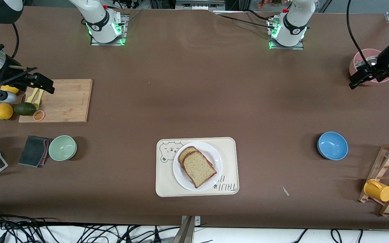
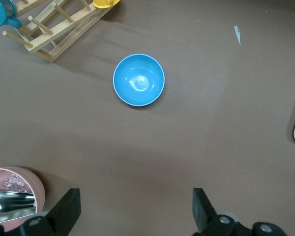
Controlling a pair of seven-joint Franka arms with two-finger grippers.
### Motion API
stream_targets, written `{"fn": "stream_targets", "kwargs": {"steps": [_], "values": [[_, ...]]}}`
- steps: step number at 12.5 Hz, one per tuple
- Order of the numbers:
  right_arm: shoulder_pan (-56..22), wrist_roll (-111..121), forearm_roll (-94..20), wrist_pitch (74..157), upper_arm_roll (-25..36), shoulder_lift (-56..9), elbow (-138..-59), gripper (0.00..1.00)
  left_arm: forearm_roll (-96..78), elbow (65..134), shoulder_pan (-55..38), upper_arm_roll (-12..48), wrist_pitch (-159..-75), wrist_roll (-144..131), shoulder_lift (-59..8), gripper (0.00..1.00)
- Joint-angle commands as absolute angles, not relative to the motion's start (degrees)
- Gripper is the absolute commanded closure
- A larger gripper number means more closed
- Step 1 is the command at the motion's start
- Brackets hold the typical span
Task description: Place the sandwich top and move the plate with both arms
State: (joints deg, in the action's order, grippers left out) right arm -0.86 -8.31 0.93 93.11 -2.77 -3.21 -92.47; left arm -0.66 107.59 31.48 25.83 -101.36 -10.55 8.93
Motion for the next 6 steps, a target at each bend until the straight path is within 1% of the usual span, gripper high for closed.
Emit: {"fn": "stream_targets", "kwargs": {"steps": [1, 3, 4, 5, 6], "values": [[-0.8, -7.5, 1.2, 92.5, -2.7, -2.4, -92.1, 0.00, -2.6, 104.4, 32.1, 26.0, -100.8, -9.4, 6.2, 0.00], [-0.8, -7.5, 1.1, 92.5, -2.5, -2.4, -92.1, 0.00, -2.6, 101.4, 32.2, 25.6, -100.8, -9.8, 2.7, 0.00], [-0.8, -7.5, 1.2, 92.4, -2.6, -2.4, -92.1, 0.00, -2.6, 99.9, 31.4, 24.3, -100.7, -9.9, 1.3, 0.00], [-0.8, -7.6, 1.3, 92.4, -2.7, -2.4, -92.1, 0.00, -2.6, 99.5, 27.0, 20.2, -100.7, -10.4, 1.0, 0.00], [-0.8, -7.6, 1.3, 92.4, -2.6, -2.4, -92.1, 0.00, -2.6, 99.5, 20.6, 13.6, -100.7, -10.5, 1.0, 0.00]]}}
